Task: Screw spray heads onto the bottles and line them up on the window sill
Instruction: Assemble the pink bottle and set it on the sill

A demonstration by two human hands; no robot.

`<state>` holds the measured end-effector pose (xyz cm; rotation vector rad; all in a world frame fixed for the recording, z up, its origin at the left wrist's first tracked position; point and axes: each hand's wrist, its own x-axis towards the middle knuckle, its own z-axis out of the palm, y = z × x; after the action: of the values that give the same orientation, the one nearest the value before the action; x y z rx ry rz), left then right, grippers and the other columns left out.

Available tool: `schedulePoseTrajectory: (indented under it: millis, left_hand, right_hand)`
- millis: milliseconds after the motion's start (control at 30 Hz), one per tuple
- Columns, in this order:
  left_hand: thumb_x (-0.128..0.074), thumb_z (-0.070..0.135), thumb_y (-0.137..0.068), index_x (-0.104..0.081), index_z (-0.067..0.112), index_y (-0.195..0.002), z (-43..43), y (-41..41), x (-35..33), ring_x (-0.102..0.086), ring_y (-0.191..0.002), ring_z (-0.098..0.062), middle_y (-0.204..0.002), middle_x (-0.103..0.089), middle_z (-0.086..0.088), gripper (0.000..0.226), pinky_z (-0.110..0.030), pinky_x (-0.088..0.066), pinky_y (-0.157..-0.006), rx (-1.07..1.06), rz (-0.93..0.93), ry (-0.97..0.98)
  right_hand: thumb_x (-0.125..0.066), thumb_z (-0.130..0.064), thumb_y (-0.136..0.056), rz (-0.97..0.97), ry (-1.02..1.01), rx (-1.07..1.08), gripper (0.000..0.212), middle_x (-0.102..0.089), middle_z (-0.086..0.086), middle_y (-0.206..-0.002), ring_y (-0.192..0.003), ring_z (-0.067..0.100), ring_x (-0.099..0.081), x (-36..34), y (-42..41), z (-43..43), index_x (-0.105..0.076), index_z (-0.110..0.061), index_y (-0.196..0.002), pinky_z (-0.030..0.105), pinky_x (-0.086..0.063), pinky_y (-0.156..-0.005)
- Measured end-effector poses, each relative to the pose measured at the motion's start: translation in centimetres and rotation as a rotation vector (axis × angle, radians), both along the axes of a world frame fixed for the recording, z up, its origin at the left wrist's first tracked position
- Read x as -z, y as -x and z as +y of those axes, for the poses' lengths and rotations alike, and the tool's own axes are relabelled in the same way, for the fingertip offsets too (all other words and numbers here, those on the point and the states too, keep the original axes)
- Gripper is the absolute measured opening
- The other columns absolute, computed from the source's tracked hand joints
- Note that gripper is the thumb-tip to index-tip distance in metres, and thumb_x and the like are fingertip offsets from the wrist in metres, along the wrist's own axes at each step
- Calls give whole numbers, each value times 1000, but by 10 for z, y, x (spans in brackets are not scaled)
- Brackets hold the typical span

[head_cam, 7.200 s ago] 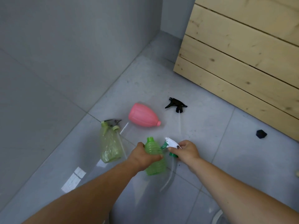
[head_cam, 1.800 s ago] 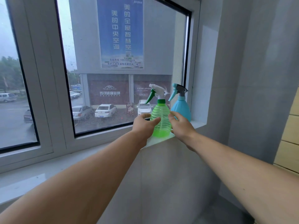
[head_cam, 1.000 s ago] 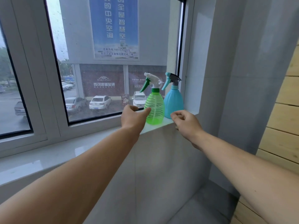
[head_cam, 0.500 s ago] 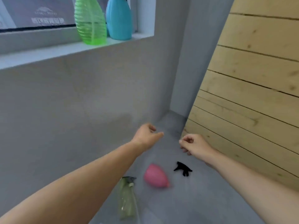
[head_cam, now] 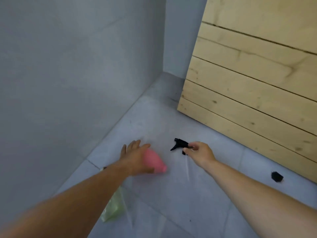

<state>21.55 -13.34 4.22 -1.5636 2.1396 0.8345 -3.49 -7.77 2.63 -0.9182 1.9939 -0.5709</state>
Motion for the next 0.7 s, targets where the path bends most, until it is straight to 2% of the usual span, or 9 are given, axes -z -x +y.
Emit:
schedulePoseTrajectory:
  millis: [133,233,300,367,433,500,567,633,700]
  left_hand:
    - [-82,69,-62,-16,36,-163,-13,2,28,0,-161,-24,-174,-7,-7,125,-48,3,-129,184,-67,25]
    - [-84,67,-59,-22,34,-161,-18,0,37,-20,-157,-25,-168,-26,-6,124,-41,-13,-128,238,-81,64]
    - [-84,63,-60,-27,33,-159,-20,-2,43,-37,-147,-27,-157,-40,-5,118,-38,-28,-121,251,-77,84]
    - [-83,63,-60,-30,33,-156,-19,-4,46,-46,-137,-29,-148,-46,-5,114,-39,-37,-114,238,-71,90]
    - [-83,65,-59,-32,34,-155,-18,-5,48,-48,-134,-29,-145,-49,-5,113,-40,-40,-111,207,-64,72]
    - [-82,67,-58,-33,35,-155,-16,-5,47,-50,-132,-29,-143,-50,-5,113,-40,-42,-110,166,-49,49]
    - [-82,68,-57,-33,35,-155,-11,-4,43,-52,-130,-28,-142,-52,-4,114,-40,-44,-107,134,-29,28]
    - [-84,68,-57,-35,34,-154,-7,-4,35,-54,-128,-28,-140,-54,-4,114,-39,-46,-105,124,-18,9]
    - [-85,68,-54,-40,34,-149,-3,-4,23,-58,-123,-28,-136,-57,-4,110,-39,-50,-101,113,-13,-4]
  right_hand:
    - [-76,-46,-76,91,-31,54,62,-59,11,-124,-109,27,-62,41,7,-21,-61,-17,-129,33,-51,-93]
    - [-76,-53,-72,150,-80,54,65,-51,12,-131,-117,29,-58,59,13,-33,-63,-22,-128,36,-50,-98]
    - [-78,-54,-66,154,-91,57,54,-59,11,-123,-107,27,-63,67,13,-38,-69,-24,-111,36,-54,-92]
    - [-80,-50,-64,169,-87,62,42,-62,11,-113,-97,26,-64,73,11,-39,-66,-25,-95,36,-56,-84]
    - [-81,-40,-69,181,-80,52,36,-61,8,-103,-89,24,-64,72,8,-39,-59,-21,-90,32,-54,-73]
    - [-79,-31,-75,138,-83,65,32,-58,1,-83,-74,15,-58,70,7,-38,-56,-14,-90,28,-45,-60]
    - [-81,-26,-75,63,-84,109,30,-56,-1,-74,-72,17,-57,68,8,-35,-56,-12,-83,29,-46,-63]
    - [-83,-19,-72,-32,-71,144,24,-62,4,-76,-77,25,-64,61,9,-31,-61,-11,-78,37,-53,-74]
    - [-82,-10,-74,-177,-49,164,18,-68,9,-79,-77,28,-69,43,12,-27,-68,-9,-85,38,-57,-77]
